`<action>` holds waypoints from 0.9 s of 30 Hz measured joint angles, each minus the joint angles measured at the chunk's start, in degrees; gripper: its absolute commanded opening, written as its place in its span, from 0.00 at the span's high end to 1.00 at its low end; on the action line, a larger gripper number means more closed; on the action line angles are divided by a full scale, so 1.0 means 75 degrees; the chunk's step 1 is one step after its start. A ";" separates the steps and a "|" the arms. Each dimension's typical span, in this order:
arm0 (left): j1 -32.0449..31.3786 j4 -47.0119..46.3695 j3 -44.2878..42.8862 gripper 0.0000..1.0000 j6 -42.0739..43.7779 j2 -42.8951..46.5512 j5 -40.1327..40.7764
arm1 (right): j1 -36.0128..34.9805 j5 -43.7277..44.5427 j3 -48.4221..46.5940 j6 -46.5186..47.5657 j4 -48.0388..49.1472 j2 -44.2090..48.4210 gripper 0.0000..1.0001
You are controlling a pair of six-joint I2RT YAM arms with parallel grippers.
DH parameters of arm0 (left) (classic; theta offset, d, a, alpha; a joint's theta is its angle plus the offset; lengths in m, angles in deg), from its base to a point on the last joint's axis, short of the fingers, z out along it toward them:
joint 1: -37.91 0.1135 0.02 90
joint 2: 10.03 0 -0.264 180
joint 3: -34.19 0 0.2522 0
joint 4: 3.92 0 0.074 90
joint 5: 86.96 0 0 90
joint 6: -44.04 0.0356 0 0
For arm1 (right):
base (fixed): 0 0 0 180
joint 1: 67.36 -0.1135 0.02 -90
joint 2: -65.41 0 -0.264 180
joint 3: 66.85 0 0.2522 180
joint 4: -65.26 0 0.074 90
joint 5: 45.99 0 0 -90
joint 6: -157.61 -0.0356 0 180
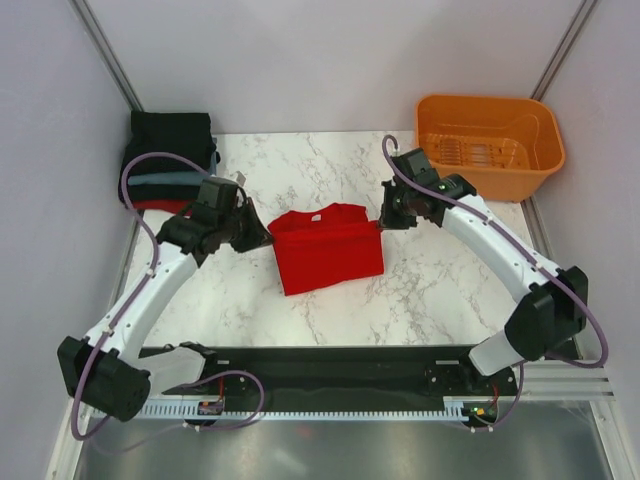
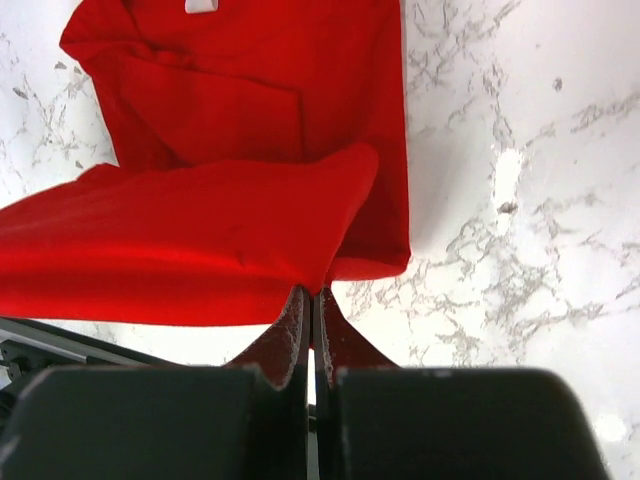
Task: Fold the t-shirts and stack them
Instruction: Fold the tshirt
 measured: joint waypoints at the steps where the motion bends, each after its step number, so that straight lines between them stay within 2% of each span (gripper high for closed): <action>1: 0.0044 -0.0012 -0.0131 0.98 0.0067 -0.0143 0.0017 | 0.0038 -0.0032 -0.0125 0.0067 -0.0003 -0.0146 1.00; 12: 0.0880 -0.0227 -0.1314 0.98 0.0673 -0.2363 -0.0134 | 0.0624 -0.0647 -0.1845 0.0682 -0.0015 -0.2241 1.00; 18: 0.1376 -0.0289 -0.2031 0.97 0.0761 -0.3689 -0.0574 | 0.0903 -0.1107 -0.2943 0.0857 -0.0082 -0.3558 1.00; 19: 0.1445 -0.0277 -0.2194 0.94 0.0775 -0.3928 -0.0644 | 0.0959 -0.1209 -0.3214 0.0874 -0.0076 -0.3853 0.92; 20: 0.1545 -0.0274 -0.2442 0.85 0.0796 -0.4237 -0.0705 | 0.1023 -0.1352 -0.3611 0.0886 -0.0143 -0.4217 0.81; 21: 0.1644 -0.0286 -0.2696 0.73 0.0819 -0.4561 -0.0787 | 0.1070 -0.1434 -0.3946 0.0874 -0.0166 -0.4505 0.62; 22: 0.1769 -0.0268 -0.2993 0.61 0.0871 -0.4948 -0.0915 | 0.1125 -0.1556 -0.4383 0.0863 -0.0160 -0.4916 0.28; 24: 0.2043 -0.0219 -0.3722 0.48 0.0933 -0.5782 -0.1169 | 0.1256 -0.1731 -0.5555 0.0944 -0.0373 -0.5823 0.15; 27: 0.2396 0.0052 -0.4873 0.45 0.0988 -0.7058 -0.1445 | 0.1437 -0.1839 -0.6936 0.1005 -0.0548 -0.6913 0.13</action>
